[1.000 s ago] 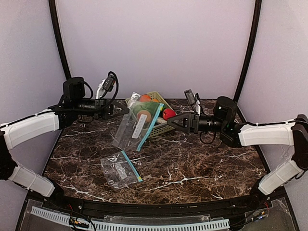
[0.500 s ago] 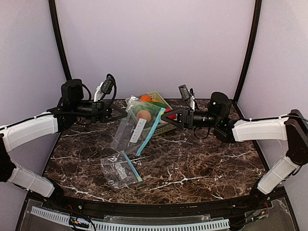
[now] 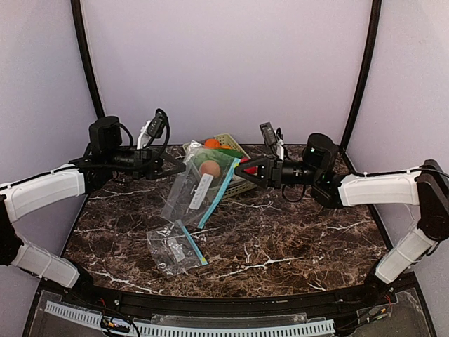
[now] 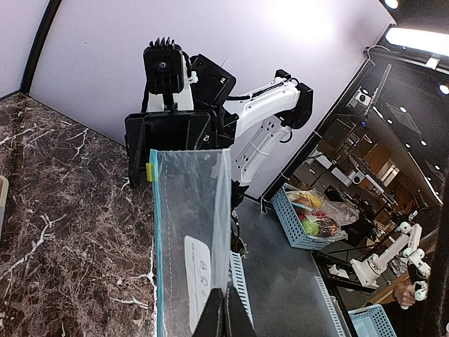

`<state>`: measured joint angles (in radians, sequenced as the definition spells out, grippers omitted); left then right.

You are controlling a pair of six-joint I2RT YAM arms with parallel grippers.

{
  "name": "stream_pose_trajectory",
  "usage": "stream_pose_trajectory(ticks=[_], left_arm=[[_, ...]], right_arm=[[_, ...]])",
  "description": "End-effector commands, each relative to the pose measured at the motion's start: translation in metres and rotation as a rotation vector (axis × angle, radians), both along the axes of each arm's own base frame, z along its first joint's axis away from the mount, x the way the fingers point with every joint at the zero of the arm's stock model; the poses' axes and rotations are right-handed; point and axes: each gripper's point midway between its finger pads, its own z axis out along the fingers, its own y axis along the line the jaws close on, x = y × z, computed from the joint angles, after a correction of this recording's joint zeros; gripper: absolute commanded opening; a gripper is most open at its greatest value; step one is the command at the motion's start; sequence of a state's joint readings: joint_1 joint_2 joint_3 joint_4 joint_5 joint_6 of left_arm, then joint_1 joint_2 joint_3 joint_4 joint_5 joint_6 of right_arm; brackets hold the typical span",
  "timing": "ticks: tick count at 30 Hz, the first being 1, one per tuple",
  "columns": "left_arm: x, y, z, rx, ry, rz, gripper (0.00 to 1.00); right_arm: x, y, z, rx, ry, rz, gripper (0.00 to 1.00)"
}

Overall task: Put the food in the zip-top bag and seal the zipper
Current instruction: Pass from the left arm to the right

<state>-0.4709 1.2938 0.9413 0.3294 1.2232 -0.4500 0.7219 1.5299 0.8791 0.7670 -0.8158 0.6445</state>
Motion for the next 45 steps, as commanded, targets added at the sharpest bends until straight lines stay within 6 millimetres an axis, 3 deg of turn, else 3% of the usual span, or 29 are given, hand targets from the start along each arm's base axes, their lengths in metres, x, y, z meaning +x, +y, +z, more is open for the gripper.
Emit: stream_pose_trajectory(ticks=[1,7,22,23,25,26,28,30,34,38,45], left_arm=[[-0.012,0.002,0.005,-0.021,-0.025,-0.039,0.01],[-0.013,0.002,0.005,-0.022,-0.025,-0.042,0.01],[-0.006,-0.002,-0.001,-0.01,-0.019,-0.003,0.01],[-0.003,-0.002,-0.004,-0.002,-0.012,0.01,0.04],[0.003,-0.002,-0.011,0.029,-0.005,0.045,0.32],[0.005,-0.002,-0.015,0.052,-0.016,0.061,0.53],[0.016,0.001,-0.025,0.111,-0.042,0.144,0.73],[0.03,0.007,-0.033,0.175,-0.096,0.251,0.83],[0.05,0.024,-0.037,0.257,-0.203,0.436,0.92],[0.046,0.025,-0.034,0.28,-0.302,0.478,0.98],[0.011,-0.031,-0.028,0.265,-0.374,0.245,0.99]], right_arm=[[-0.002,0.003,0.02,0.044,-0.061,0.003,0.44],[-0.004,0.005,0.026,0.061,-0.072,0.021,0.4],[-0.008,0.0,0.027,0.045,-0.083,0.009,0.01],[-0.007,0.0,0.026,0.035,-0.084,0.003,0.0],[-0.005,-0.001,0.023,0.004,-0.086,-0.016,0.0],[-0.004,-0.002,0.021,-0.015,-0.092,-0.028,0.0],[-0.002,-0.004,0.015,-0.069,-0.094,-0.05,0.0],[-0.002,-0.008,0.008,-0.131,-0.097,-0.071,0.0],[-0.006,-0.018,-0.013,-0.286,-0.079,-0.094,0.0],[-0.017,-0.022,-0.028,-0.407,-0.068,-0.08,0.0],[-0.05,0.006,-0.029,-0.447,-0.054,0.078,0.0]])
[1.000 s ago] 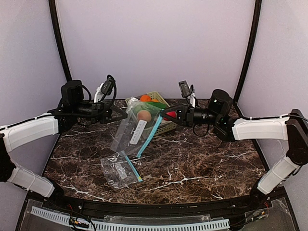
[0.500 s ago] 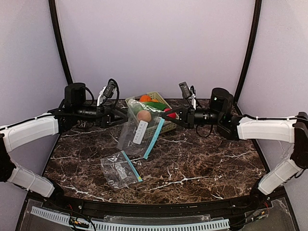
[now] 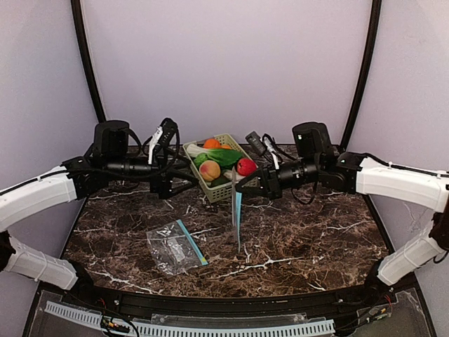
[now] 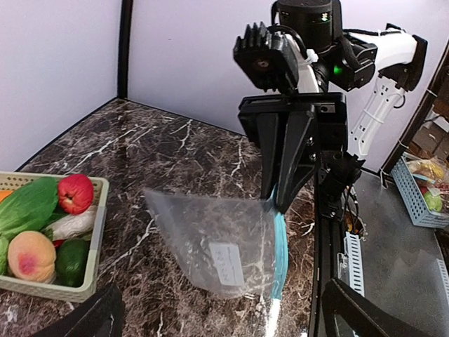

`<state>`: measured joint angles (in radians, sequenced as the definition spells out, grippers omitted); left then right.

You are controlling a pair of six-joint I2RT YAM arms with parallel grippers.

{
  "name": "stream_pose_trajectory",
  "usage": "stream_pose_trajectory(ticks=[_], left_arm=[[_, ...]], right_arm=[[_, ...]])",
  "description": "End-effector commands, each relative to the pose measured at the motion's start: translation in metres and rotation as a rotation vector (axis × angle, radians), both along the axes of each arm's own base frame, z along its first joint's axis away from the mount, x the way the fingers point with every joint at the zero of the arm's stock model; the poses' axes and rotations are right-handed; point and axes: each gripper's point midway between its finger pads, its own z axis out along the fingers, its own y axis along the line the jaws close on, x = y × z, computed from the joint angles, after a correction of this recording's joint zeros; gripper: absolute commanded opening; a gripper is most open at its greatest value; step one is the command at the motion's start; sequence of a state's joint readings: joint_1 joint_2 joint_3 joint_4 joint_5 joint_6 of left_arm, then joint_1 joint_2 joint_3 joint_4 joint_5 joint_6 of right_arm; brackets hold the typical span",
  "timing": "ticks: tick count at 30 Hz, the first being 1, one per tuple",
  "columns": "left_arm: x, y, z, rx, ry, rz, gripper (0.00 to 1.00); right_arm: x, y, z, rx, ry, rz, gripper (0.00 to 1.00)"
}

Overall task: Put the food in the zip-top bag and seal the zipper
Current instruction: Pass from the left arm to the right, then pass from the right arm to the left

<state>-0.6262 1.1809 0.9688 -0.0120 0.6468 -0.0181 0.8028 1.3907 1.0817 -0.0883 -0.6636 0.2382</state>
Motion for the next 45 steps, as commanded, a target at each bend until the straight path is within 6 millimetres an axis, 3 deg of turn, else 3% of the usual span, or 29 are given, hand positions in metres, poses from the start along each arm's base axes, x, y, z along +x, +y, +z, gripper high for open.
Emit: stream_pose_trajectory(ticks=[1,6,11,17,28,33,42,43,45], left_arm=[[-0.019,-0.031,-0.003,0.055,-0.027,-0.132,0.99],[-0.036,-0.054,-0.012,0.093,-0.009,-0.252,0.99],[-0.052,-0.056,-0.037,0.115,0.072,-0.322,0.97],[-0.063,-0.059,-0.043,0.126,0.125,-0.375,0.67],[-0.065,-0.062,-0.055,0.157,0.179,-0.402,0.39],[-0.065,-0.063,-0.055,0.155,0.186,-0.405,0.32],[-0.067,-0.065,-0.052,0.136,0.205,-0.415,0.01],[-0.066,-0.065,-0.052,0.137,0.206,-0.412,0.01],[-0.065,-0.065,-0.052,0.137,0.201,-0.405,0.01]], right_arm=[[-0.025,0.017,-0.008,-0.072,0.02,0.11,0.0],[-0.04,0.034,-0.01,-0.079,0.033,0.182,0.0],[-0.045,0.041,-0.012,-0.079,0.043,0.214,0.0],[-0.047,0.043,-0.01,-0.07,0.046,0.232,0.0],[-0.048,0.041,-0.004,-0.056,0.024,0.226,0.0],[-0.047,0.041,-0.007,-0.063,0.023,0.224,0.0],[-0.042,0.042,-0.012,-0.074,0.017,0.201,0.0],[-0.041,0.041,-0.012,-0.071,0.01,0.192,0.03],[-0.038,0.039,-0.01,-0.058,-0.009,0.162,0.19]])
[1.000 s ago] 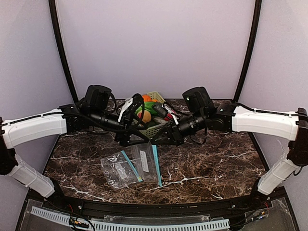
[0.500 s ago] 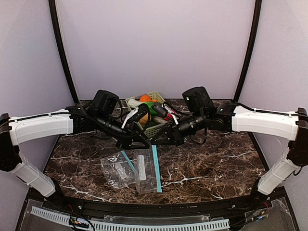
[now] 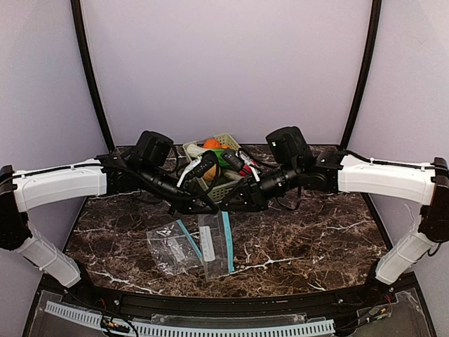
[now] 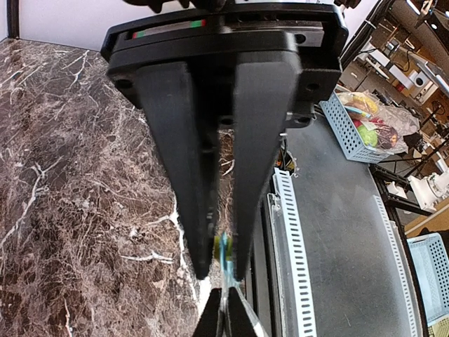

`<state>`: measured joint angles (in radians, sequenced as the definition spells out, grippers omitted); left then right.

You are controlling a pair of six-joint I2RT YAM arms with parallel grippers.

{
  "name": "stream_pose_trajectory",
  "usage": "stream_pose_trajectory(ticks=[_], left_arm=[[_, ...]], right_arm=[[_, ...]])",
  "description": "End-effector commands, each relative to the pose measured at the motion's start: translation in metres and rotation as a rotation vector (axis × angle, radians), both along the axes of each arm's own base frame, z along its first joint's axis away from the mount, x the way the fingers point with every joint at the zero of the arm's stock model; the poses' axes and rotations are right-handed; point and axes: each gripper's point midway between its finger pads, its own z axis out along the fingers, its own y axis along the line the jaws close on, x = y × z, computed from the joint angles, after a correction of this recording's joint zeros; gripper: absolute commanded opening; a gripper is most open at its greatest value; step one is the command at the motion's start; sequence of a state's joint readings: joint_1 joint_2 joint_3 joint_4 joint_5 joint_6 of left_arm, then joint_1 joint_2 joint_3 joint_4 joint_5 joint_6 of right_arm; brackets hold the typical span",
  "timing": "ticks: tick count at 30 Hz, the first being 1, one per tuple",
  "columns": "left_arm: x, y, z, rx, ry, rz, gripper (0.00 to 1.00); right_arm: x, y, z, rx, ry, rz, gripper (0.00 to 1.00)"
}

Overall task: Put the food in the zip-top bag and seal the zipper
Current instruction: Pass from the right arm to the left, then hold the zipper from the zipper food storage bag.

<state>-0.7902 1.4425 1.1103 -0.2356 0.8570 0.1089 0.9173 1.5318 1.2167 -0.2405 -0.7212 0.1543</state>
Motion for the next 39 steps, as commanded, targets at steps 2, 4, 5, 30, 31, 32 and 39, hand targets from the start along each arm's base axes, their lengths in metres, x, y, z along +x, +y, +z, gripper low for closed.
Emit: stream_pose_trajectory(ticks=[2,4,5,30,31,32,39], left_arm=[[-0.002,-0.002,0.01,-0.022,-0.003,-0.008,0.01],[-0.003,-0.002,0.012,-0.029,-0.003,-0.009,0.01],[-0.003,-0.003,0.012,-0.032,-0.001,-0.012,0.01],[0.001,-0.003,0.011,-0.029,-0.006,0.014,0.01],[0.001,-0.003,0.012,-0.032,-0.009,0.015,0.01],[0.001,-0.003,0.012,-0.032,-0.011,0.018,0.01],[0.001,-0.002,0.016,-0.047,-0.018,0.022,0.01]], right_arm=[[0.004,-0.002,0.016,0.068,-0.066,-0.058,0.3],[0.006,-0.005,0.02,0.096,-0.071,-0.089,0.4],[0.008,-0.007,0.02,0.106,-0.07,-0.108,0.43],[0.001,-0.008,0.005,0.152,-0.019,-0.084,0.3],[0.001,-0.008,0.004,0.151,-0.016,-0.083,0.3],[0.001,-0.008,0.004,0.15,-0.015,-0.082,0.3],[-0.001,-0.005,0.002,0.15,-0.002,-0.059,0.28]])
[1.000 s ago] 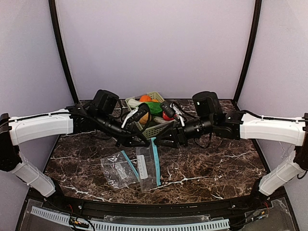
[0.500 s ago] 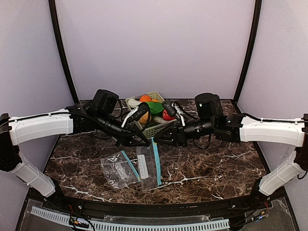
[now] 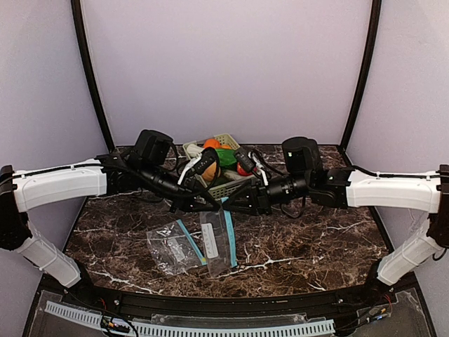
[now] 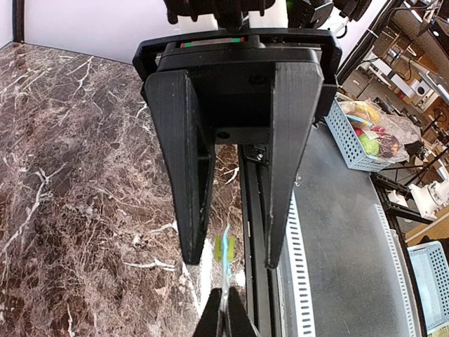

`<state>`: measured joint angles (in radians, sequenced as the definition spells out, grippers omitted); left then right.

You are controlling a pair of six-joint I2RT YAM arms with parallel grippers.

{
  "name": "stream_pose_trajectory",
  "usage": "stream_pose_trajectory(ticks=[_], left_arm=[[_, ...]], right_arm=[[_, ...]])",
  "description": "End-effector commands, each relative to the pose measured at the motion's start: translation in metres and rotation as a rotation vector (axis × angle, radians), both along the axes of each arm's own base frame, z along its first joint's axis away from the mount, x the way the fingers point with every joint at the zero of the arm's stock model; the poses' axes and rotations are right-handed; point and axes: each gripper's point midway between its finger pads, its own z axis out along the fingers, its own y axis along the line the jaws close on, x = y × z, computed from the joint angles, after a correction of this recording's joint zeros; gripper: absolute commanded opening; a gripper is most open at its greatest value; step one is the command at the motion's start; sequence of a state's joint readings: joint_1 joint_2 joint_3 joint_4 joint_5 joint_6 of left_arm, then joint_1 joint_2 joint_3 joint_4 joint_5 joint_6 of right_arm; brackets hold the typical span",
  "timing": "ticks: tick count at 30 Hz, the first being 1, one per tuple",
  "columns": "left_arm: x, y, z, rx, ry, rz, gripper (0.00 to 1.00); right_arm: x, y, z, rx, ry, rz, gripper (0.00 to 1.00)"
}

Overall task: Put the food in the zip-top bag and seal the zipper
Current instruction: Hold the zipper from the zipper food storage bag.

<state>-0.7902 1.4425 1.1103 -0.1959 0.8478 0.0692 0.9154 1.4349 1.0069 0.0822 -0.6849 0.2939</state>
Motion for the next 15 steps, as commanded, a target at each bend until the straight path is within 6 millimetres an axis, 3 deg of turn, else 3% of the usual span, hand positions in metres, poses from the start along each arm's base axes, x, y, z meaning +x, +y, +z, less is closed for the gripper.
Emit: stream_pose_trajectory(ticks=[1,15], left_arm=[[-0.003,0.001,0.0112,-0.029,-0.021,0.0,0.01],[-0.0033,0.0018,0.0144,-0.035,-0.027,0.005,0.01]], right_arm=[[-0.0021,0.0026,-0.0035,0.011,0.006,0.025,0.26],[-0.0018,0.0024,-0.0043,0.015,0.004,0.022,0.06]])
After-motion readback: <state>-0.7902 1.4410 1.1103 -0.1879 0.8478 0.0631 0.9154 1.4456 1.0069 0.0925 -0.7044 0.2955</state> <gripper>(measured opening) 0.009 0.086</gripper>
